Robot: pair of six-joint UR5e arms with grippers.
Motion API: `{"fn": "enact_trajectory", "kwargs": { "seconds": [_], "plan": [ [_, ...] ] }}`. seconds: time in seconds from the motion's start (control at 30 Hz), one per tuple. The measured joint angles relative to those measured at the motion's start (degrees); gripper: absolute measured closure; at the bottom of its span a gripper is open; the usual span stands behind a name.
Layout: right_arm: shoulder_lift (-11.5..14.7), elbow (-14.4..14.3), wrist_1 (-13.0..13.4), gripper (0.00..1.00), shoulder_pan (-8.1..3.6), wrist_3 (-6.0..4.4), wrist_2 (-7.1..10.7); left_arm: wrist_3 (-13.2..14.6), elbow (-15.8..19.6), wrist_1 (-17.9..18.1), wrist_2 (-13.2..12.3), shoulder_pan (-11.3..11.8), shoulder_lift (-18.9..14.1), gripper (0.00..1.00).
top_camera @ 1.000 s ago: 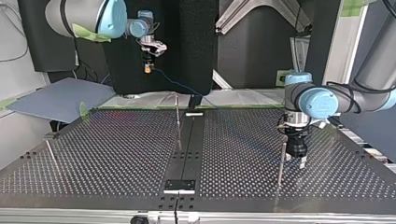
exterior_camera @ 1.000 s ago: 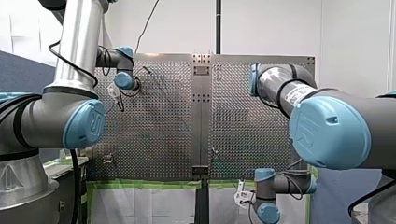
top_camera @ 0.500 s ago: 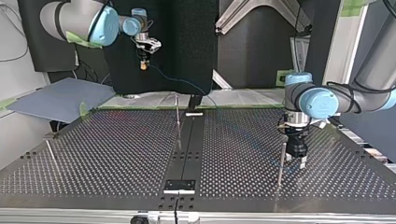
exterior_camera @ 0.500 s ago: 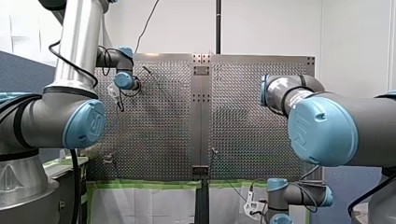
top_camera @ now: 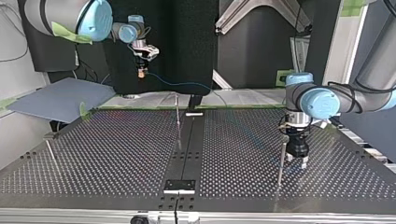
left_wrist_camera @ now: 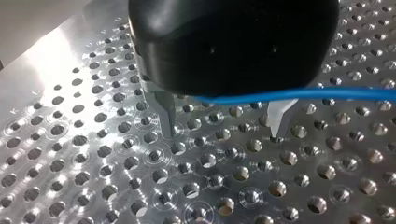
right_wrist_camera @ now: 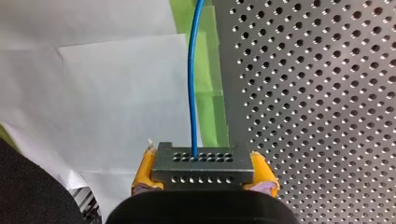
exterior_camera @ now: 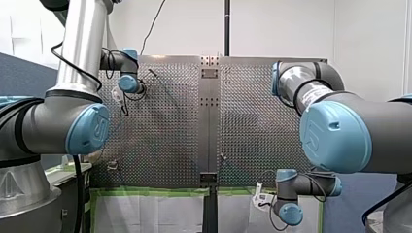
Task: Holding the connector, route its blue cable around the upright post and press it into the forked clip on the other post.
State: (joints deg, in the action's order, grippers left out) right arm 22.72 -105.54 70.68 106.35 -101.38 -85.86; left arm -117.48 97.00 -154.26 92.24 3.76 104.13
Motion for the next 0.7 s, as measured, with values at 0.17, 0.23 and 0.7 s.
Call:
{"fn": "enact_trajectory", "kwargs": {
  "seconds": [0.17,0.23,0.7],
  "plan": [
    [2.41,-0.83,-2.08,1.0,0.1,0.02,-0.48,-0.05,0.0,0.0,0.0,0.13,0.01,0.0],
    [3.35,-1.35,-2.31,1.0,0.13,0.02,-0.69,-0.08,0.0,0.0,0.0,0.14,0.01,0.0],
    [10.24,-4.76,0.0,1.0,-0.69,-0.64,-0.32,-0.51,-0.01,-0.54,-0.02,0.18,-0.02,0.0]
  ]
}}
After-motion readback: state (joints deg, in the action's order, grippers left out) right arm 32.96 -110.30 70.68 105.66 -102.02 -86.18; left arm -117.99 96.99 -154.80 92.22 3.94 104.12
